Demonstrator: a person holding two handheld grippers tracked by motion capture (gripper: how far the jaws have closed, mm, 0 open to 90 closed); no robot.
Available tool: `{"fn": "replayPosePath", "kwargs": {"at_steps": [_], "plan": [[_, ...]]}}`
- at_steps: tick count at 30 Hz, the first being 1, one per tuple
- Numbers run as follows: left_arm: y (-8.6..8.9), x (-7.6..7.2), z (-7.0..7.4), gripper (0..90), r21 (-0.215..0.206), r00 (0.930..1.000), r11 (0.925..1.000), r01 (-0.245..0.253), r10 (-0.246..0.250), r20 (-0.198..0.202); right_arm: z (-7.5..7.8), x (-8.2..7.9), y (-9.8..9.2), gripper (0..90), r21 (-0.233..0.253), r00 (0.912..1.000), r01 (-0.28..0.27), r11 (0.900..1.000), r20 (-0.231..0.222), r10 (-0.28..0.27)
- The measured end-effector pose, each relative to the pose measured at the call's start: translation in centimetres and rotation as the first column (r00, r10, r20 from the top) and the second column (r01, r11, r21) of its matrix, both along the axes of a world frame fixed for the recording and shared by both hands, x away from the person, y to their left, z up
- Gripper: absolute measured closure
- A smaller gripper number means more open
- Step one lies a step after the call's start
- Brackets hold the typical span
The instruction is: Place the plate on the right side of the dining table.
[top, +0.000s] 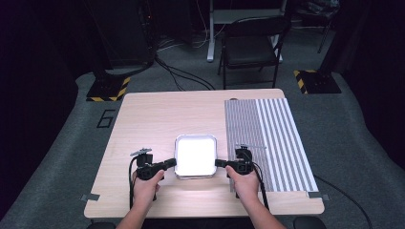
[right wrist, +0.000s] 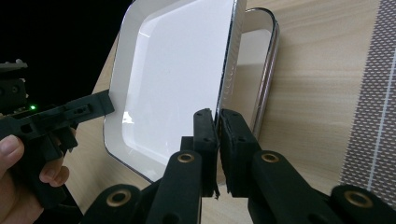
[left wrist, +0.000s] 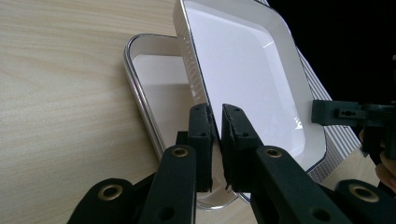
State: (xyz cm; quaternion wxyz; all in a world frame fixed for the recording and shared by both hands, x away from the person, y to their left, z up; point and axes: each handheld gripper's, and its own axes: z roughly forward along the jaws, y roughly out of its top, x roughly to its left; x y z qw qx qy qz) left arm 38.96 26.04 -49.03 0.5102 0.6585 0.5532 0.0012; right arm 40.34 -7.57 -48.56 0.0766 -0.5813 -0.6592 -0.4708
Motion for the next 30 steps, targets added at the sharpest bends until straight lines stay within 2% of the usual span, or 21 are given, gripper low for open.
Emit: {"fn": "replayPosePath", "kwargs": {"at_steps": [4, 12, 24, 30], "plan": [[-0.2, 0.0, 0.1, 82.7, 0.000, 1.0000, 1.0000, -0.001, 0.001, -0.004, 0.3, -0.1, -0.1, 85.3, 0.004, 1.0000, -0.004, 1.000, 0.002, 0.004], [-0.9, 0.2, 0.5, 83.8, 0.010, 0.9999, 0.9999, -0.001, 0.001, 0.012, 0.6, -0.2, -0.8, 85.4, 0.007, 0.9999, 0.001, 1.000, 0.012, -0.001], [-1.8, 0.6, 0.8, 85.4, 0.019, 1.0000, 0.9998, -0.005, 0.005, 0.002, 0.9, -0.4, -1.6, 85.3, 0.013, 0.9999, -0.002, 1.000, 0.017, 0.001], [-2.5, 0.9, 1.3, 85.3, 0.028, 0.9998, 0.9994, 0.018, -0.019, 0.012, 1.1, -0.3, -2.3, 85.6, 0.007, 0.9997, 0.010, 1.000, 0.021, -0.010]]}}
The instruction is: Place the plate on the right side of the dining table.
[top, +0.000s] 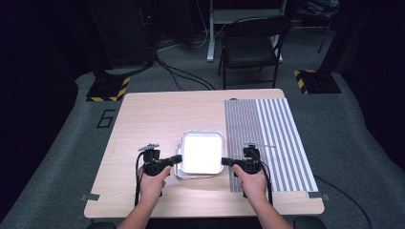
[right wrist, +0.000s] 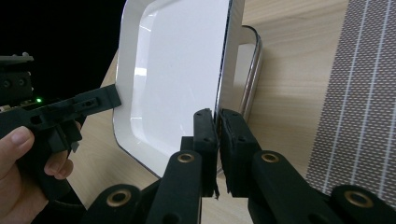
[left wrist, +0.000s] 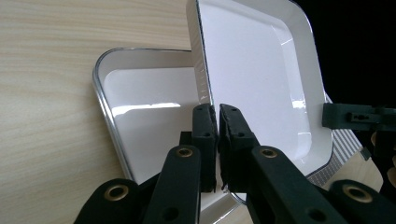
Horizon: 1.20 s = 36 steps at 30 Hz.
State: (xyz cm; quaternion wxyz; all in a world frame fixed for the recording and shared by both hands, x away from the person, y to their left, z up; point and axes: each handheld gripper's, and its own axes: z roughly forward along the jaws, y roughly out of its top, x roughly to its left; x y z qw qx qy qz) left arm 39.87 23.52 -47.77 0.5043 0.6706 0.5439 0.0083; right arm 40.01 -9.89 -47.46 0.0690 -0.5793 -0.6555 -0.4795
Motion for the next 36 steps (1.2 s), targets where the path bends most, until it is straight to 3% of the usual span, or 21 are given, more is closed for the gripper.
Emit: {"fn": "replayPosePath", "kwargs": {"at_steps": [23, 36], "plan": [[-3.2, 0.8, 0.4, 84.3, 0.018, 0.9982, 0.9981, 0.060, -0.060, -0.006, 0.5, -0.1, -3.2, 86.3, -0.021, 0.9987, 0.051, 0.999, 0.005, -0.050], [-4.5, 1.2, 0.7, 84.0, 0.007, 0.9982, 0.9982, 0.059, -0.059, -0.003, 0.9, -0.2, -4.5, 86.2, -0.020, 0.9977, 0.067, 0.998, 0.013, -0.067]]}}
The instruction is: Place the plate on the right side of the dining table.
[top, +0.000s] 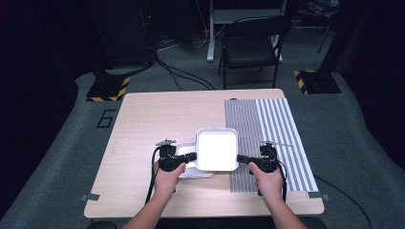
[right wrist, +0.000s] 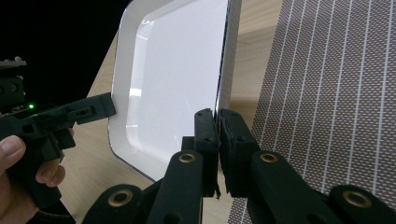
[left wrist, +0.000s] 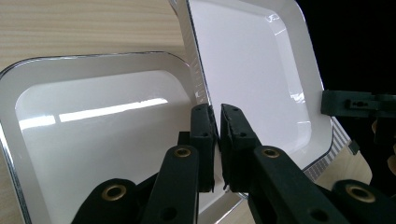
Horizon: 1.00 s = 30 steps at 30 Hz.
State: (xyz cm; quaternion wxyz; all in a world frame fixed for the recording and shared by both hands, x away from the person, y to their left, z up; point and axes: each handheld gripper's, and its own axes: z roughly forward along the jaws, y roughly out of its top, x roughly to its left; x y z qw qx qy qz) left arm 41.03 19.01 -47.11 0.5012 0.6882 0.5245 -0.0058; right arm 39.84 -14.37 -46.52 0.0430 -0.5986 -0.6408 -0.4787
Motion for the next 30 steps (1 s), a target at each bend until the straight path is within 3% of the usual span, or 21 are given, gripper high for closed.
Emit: {"fn": "replayPosePath", "kwargs": {"at_steps": [15, 30], "plan": [[-0.7, 0.6, 0.6, 84.2, 0.004, 0.9996, 0.9997, 0.024, -0.024, 0.013, 0.5, 0.0, -0.8, 86.3, 0.008, 0.9998, 0.011, 1.000, 0.016, -0.011], [-2.8, 1.4, 0.7, 84.2, 0.005, 0.9983, 0.9984, 0.057, -0.057, 0.008, 0.6, -0.5, -2.7, 86.3, 0.007, 0.9988, 0.044, 0.999, 0.019, -0.045]]}}
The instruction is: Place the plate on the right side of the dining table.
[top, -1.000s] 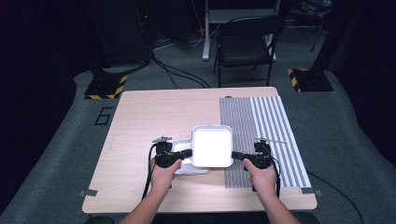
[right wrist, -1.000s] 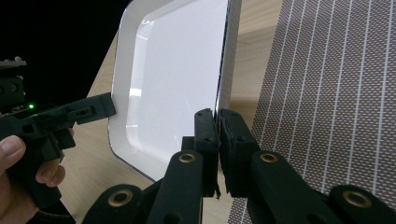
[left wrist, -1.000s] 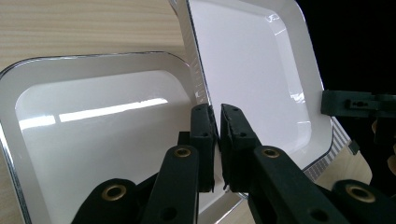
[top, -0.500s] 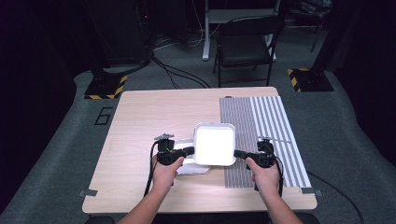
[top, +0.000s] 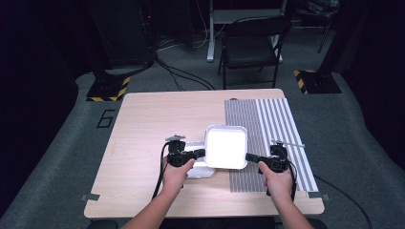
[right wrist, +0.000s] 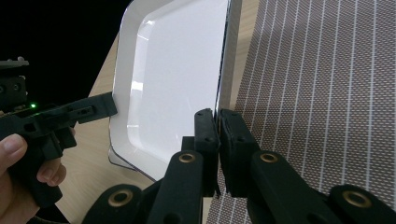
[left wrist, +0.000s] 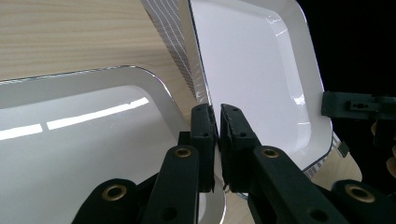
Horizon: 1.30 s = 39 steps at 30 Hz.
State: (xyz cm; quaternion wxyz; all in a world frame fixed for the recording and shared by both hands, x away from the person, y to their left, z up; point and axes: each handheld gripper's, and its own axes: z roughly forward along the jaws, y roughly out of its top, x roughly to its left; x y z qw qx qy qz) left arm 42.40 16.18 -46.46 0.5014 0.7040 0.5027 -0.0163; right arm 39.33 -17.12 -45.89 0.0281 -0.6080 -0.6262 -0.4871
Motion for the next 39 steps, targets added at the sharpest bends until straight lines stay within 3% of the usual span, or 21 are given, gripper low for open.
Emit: {"fn": "replayPosePath", "kwargs": {"at_steps": [10, 16, 39], "plan": [[-1.5, 1.0, -0.2, 84.3, -0.008, 0.9994, 0.9995, 0.029, -0.029, -0.016, -0.1, 0.0, -1.4, 86.3, 0.005, 0.9994, 0.034, 0.999, -0.004, -0.034], [-2.4, 1.5, -0.1, 84.4, 0.003, 0.9985, 0.9985, 0.055, -0.055, -0.005, -0.3, -0.3, -2.1, 86.3, 0.009, 0.9984, 0.056, 0.998, -0.002, -0.056], [-6.5, 1.7, -0.6, 84.3, 0.006, 0.9903, 0.9906, 0.137, -0.137, -0.025, -0.7, -3.2, -5.5, 86.3, 0.003, 0.9887, 0.150, 0.989, 0.000, -0.150]]}}
